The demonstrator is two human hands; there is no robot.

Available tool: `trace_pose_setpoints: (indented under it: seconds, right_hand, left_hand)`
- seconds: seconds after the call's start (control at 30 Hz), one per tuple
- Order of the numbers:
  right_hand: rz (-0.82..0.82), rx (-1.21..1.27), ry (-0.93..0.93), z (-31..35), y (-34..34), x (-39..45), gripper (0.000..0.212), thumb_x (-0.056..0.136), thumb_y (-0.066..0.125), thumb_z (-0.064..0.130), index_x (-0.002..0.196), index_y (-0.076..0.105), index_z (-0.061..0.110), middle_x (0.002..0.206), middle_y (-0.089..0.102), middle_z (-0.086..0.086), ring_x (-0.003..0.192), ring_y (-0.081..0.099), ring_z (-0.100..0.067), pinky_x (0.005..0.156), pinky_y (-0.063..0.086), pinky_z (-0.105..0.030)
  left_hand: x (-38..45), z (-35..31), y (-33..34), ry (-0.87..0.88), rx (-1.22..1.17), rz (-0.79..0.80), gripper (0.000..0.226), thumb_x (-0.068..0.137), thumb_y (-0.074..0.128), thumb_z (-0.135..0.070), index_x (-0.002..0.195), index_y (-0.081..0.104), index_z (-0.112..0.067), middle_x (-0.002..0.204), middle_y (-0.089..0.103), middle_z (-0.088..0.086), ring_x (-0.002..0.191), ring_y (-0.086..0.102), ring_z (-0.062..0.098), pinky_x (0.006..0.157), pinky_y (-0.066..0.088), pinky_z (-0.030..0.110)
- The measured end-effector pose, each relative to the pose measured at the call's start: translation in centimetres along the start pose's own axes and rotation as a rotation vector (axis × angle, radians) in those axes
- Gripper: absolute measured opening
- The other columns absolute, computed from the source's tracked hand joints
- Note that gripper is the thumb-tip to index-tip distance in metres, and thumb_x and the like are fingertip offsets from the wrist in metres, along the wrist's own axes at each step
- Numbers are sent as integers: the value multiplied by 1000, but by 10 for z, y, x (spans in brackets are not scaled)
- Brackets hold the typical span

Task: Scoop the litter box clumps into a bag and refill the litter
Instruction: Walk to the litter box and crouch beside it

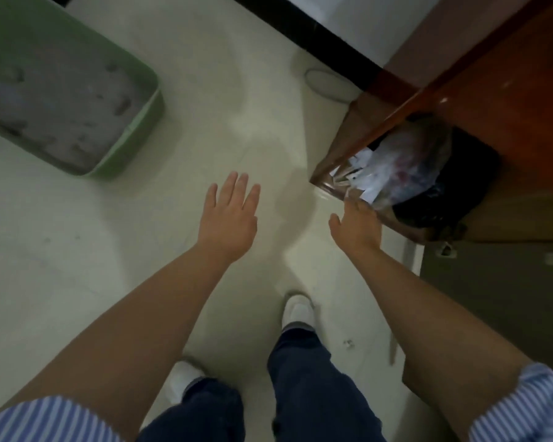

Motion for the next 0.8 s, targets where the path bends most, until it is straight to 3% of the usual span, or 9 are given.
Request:
trace_pose_setpoints:
  seconds: [0.13, 0.3, 0.37, 0.43, 0.53, 0.63, 0.7, 0.73, 0.8]
  right_hand:
    - [-92, -119, 63, -38, 49, 80, 53, 95, 41, 29, 142, 31, 8, 142, 39, -16, 128, 39, -32, 105, 34, -40]
    - [-159, -204, 155, -71, 66, 160, 73, 93, 49, 32, 149, 1, 30, 142, 32, -20, 126, 40, -33, 102, 36, -43]
    - [-178, -186, 171, -73, 63, 178, 76, 92, 52, 32, 148, 0, 32, 143, 32, -21, 128, 38, -35, 104, 32, -46]
    - [-179, -179, 178, -76, 64, 191, 65, 93, 49, 25, 147, 14, 29, 139, 36, -22, 127, 38, -37, 106, 30, -48]
    - [-252, -333, 180, -80, 58, 198, 36, 94, 44, 16, 129, 49, 7, 130, 47, -18, 123, 44, -33, 104, 32, -46]
    - [-434, -269, 103, -100, 53, 188, 30, 89, 41, 2, 107, 62, -7, 123, 50, -26, 117, 45, -39, 98, 33, -46]
    - [-633, -229, -10, -118, 53, 168, 32, 76, 43, 8, 82, 70, -9, 111, 58, -26, 109, 45, -35, 94, 29, -42]
    - [-704, -254, -34, -127, 54, 154, 35, 70, 43, 16, 69, 70, -6, 103, 63, -24, 103, 47, -32, 89, 27, -41]
    - [-738, -289, -71, -148, 66, 130, 40, 67, 43, 31, 58, 68, 1, 91, 67, -18, 90, 57, -31, 86, 31, -39]
  left_hand:
    - [71, -24, 69, 118, 21, -40, 57, 100, 23, -29, 149, -3, -15, 157, -10, 9, 145, -12, 25, 117, -3, 43]
    - [141, -49, 113, 275, 92, -144, 57, 100, 25, -29, 149, 2, -14, 157, -7, 9, 145, -10, 24, 117, -1, 42]
    - [156, -52, 121, 286, 115, -178, 57, 100, 25, -31, 149, 2, -14, 157, -7, 9, 145, -10, 25, 117, 1, 42]
    - [163, -52, 129, 293, 132, -180, 58, 100, 26, -32, 149, 2, -13, 157, -6, 9, 145, -9, 25, 117, 4, 41]
    - [165, -52, 135, 289, 112, -171, 57, 99, 26, -31, 149, 4, -13, 157, -4, 9, 145, -7, 24, 117, 6, 39]
    - [167, -59, 138, 263, 78, -148, 56, 99, 27, -30, 149, 7, -12, 157, 0, 9, 146, -4, 23, 117, 8, 37]
    - [169, -75, 140, 310, 55, -180, 56, 96, 39, -28, 146, 21, -8, 155, 15, 14, 144, 13, 26, 114, 21, 38]
    - [171, -90, 138, 379, 55, -264, 54, 89, 51, -23, 137, 39, -4, 145, 36, 20, 137, 34, 30, 105, 37, 39]
    - [182, -121, 139, 473, 37, -373, 39, 68, 61, -17, 103, 68, -1, 105, 68, 19, 97, 67, 31, 70, 56, 35]
Point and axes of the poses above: each hand's wrist, its own x-axis towards the middle knuckle, its own y-axis out of the palm, z = x × y, the point moved 5 cm from there along x, towards the middle knuckle
